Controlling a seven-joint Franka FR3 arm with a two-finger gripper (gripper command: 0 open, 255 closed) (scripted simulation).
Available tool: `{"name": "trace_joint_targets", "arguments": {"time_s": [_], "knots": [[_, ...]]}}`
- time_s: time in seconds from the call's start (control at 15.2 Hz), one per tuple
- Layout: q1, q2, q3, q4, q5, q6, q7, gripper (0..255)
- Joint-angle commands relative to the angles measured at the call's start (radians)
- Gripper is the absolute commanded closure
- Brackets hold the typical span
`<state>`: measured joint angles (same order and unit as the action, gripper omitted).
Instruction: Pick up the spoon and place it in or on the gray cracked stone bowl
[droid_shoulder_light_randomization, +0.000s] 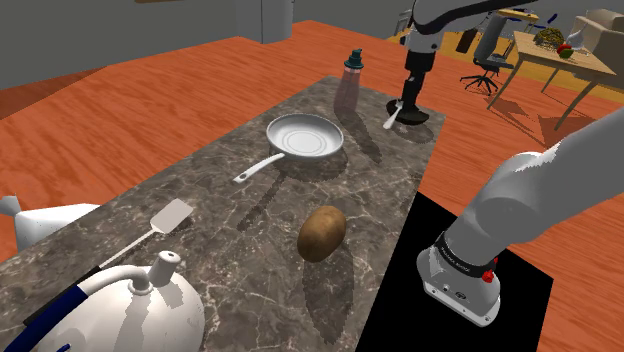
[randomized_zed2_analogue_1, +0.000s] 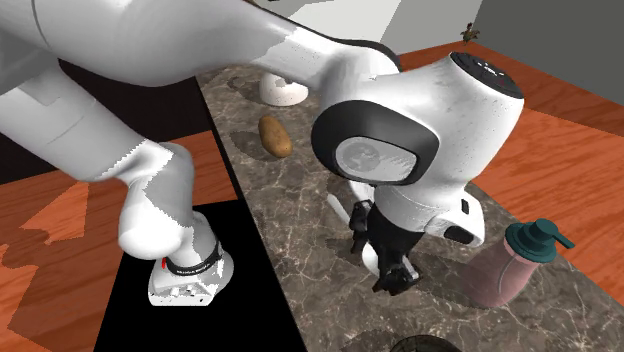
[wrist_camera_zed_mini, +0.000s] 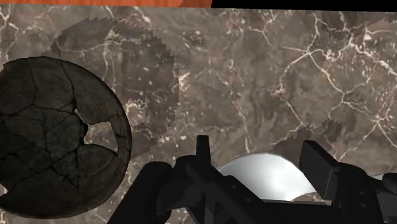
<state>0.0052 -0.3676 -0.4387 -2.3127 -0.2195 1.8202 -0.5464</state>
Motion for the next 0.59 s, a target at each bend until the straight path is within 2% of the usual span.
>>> {"name": "trace_joint_targets", "arguments": {"time_s": [0.0,0.26,0.53], "knots": [[-0.008,0.057,-0.039,0.047,0.003,0.015,-0.054,255],[-0.022,0.182,-0.111,0.167,0.033,0.023,-0.165,255],[-0.047,0.324,-0.174,0.305,0.094,0.021,-0.287,255]]}}
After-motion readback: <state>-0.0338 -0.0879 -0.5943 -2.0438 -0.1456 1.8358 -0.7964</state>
